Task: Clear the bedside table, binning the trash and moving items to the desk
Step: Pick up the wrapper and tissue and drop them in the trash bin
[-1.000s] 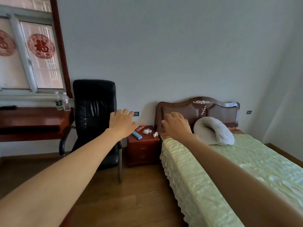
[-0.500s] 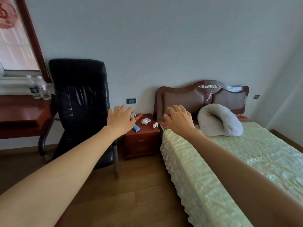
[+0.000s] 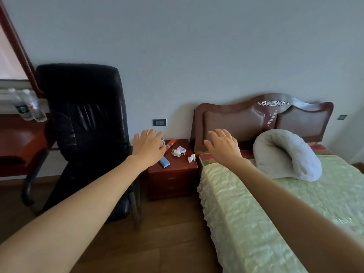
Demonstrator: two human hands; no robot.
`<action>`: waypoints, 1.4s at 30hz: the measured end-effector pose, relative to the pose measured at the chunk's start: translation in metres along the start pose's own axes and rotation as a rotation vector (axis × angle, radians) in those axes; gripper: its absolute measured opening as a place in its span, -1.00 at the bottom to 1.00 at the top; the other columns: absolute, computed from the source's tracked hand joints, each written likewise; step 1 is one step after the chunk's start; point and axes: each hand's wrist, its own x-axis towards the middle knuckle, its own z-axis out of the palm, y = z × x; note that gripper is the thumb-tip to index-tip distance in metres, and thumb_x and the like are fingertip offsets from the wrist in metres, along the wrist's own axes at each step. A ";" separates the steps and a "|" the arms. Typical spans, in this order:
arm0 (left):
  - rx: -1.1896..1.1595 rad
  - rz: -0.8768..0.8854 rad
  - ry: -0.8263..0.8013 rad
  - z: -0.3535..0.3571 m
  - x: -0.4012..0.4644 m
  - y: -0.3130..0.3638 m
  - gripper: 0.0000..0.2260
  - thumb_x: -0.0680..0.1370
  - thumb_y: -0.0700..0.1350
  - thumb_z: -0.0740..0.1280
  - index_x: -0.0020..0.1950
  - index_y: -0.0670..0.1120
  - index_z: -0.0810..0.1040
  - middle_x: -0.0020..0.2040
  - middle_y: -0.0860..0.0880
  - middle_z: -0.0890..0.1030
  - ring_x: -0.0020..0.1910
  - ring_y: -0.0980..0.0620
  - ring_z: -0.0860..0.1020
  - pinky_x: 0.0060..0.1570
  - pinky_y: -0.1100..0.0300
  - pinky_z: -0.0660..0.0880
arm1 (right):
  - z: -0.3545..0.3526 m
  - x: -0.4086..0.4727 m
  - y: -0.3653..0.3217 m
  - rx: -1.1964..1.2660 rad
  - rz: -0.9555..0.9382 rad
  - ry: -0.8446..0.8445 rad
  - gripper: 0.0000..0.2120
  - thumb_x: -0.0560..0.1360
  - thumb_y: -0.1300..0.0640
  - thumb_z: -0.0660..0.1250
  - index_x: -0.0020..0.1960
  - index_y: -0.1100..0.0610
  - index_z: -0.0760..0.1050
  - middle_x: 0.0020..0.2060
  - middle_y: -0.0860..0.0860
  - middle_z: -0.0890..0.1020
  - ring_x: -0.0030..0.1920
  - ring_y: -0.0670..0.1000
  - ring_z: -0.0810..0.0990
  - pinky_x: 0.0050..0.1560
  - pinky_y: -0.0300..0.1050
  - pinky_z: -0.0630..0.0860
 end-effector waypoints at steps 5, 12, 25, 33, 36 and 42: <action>0.011 0.004 -0.041 0.037 0.061 -0.011 -0.58 0.58 0.07 0.14 0.39 -0.07 0.34 0.37 -0.10 0.40 0.35 -0.11 0.33 0.26 -0.05 0.29 | 0.046 0.068 0.013 0.032 0.001 -0.039 -0.59 0.59 -0.05 0.10 0.36 0.11 0.36 0.31 0.06 0.44 0.40 0.13 0.26 0.33 0.13 0.29; -0.029 0.019 -0.027 0.084 0.168 -0.045 -0.57 0.59 0.03 0.15 0.43 -0.09 0.29 0.41 -0.11 0.35 0.39 -0.12 0.29 0.28 -0.05 0.26 | 0.095 0.176 0.012 0.041 0.018 -0.038 -0.58 0.60 -0.04 0.09 0.38 0.13 0.34 0.31 0.06 0.44 0.40 0.13 0.26 0.32 0.13 0.29; -0.121 0.057 -0.128 0.189 0.298 -0.076 -0.58 0.58 0.02 0.16 0.40 -0.10 0.35 0.37 -0.11 0.41 0.36 -0.12 0.33 0.27 -0.02 0.29 | 0.194 0.312 0.023 0.072 0.060 -0.137 -0.58 0.60 -0.02 0.11 0.39 0.15 0.33 0.31 0.08 0.44 0.37 0.11 0.30 0.31 0.10 0.32; -0.104 0.012 -0.183 0.259 0.384 -0.079 -0.57 0.56 0.01 0.19 0.40 -0.09 0.35 0.34 -0.10 0.44 0.32 -0.10 0.37 0.28 -0.01 0.29 | 0.267 0.410 0.060 0.108 0.054 -0.195 -0.55 0.60 -0.04 0.10 0.41 0.15 0.32 0.33 0.07 0.43 0.41 0.12 0.27 0.34 0.12 0.31; -0.131 -0.039 -0.178 0.282 0.417 -0.077 -0.60 0.53 0.00 0.17 0.33 -0.11 0.43 0.27 -0.11 0.50 0.26 -0.13 0.42 0.21 -0.04 0.34 | 0.286 0.449 0.076 0.116 0.054 -0.208 -0.56 0.60 -0.02 0.11 0.41 0.15 0.32 0.35 0.08 0.42 0.42 0.14 0.24 0.34 0.12 0.28; -0.126 -0.113 -0.298 0.337 0.455 -0.065 -0.56 0.54 0.01 0.24 0.39 -0.09 0.37 0.34 -0.11 0.44 0.34 -0.13 0.38 0.27 -0.05 0.33 | 0.328 0.497 0.104 0.126 0.040 -0.281 -0.57 0.61 0.00 0.13 0.42 0.16 0.32 0.40 0.10 0.38 0.46 0.14 0.19 0.36 0.08 0.23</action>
